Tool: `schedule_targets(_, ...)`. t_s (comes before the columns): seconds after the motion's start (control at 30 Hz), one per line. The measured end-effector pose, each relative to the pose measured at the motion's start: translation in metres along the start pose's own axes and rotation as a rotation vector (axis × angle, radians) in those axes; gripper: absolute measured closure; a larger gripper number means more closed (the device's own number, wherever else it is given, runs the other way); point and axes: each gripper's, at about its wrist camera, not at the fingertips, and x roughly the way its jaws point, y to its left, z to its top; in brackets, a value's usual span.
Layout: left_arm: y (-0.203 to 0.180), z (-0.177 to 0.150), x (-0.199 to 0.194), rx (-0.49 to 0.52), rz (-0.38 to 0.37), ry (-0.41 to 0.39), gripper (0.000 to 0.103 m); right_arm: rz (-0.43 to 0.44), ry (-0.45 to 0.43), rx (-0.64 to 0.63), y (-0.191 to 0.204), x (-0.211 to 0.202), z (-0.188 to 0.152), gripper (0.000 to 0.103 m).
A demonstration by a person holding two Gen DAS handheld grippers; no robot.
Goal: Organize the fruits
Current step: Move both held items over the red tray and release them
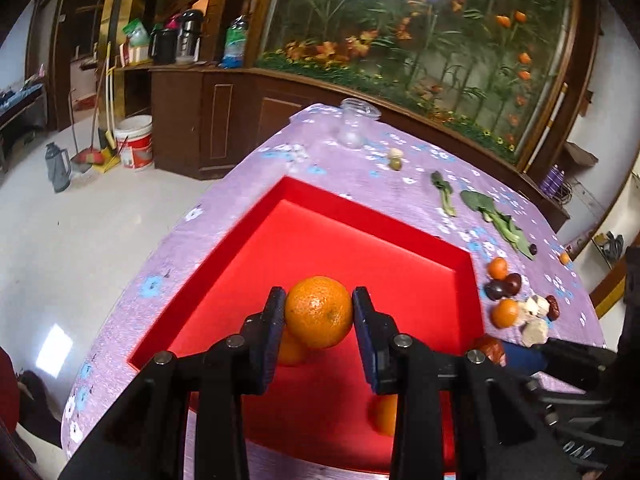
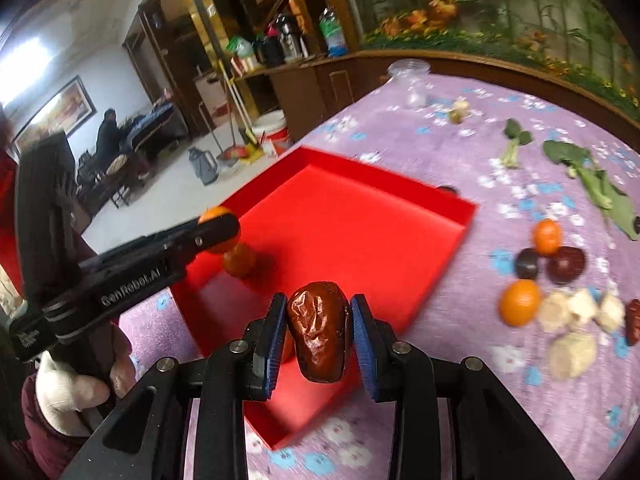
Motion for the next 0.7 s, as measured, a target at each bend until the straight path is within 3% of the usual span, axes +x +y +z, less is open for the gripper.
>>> schedule_targets(0.4,0.006,-0.002,0.011,-0.035,-0.038,0.029,0.067,0.016,0.032,0.019,0.000,0.027,-0.001,0.065)
schedule_targets(0.47,0.007,-0.002,0.009,-0.059,-0.060,0.025,0.052,0.018,0.020,0.018,0.000,0.023,-0.001,0.061)
schedule_targets(0.53,0.007,-0.001,0.003,-0.083,-0.067,0.012,0.042,0.014,0.003,0.020,0.001,0.018,0.000,0.054)
schedule_targets(0.7,0.003,0.004,-0.020,-0.150,-0.073,-0.025,0.013,-0.013,-0.059,0.045,-0.008,-0.008,-0.001,0.050)
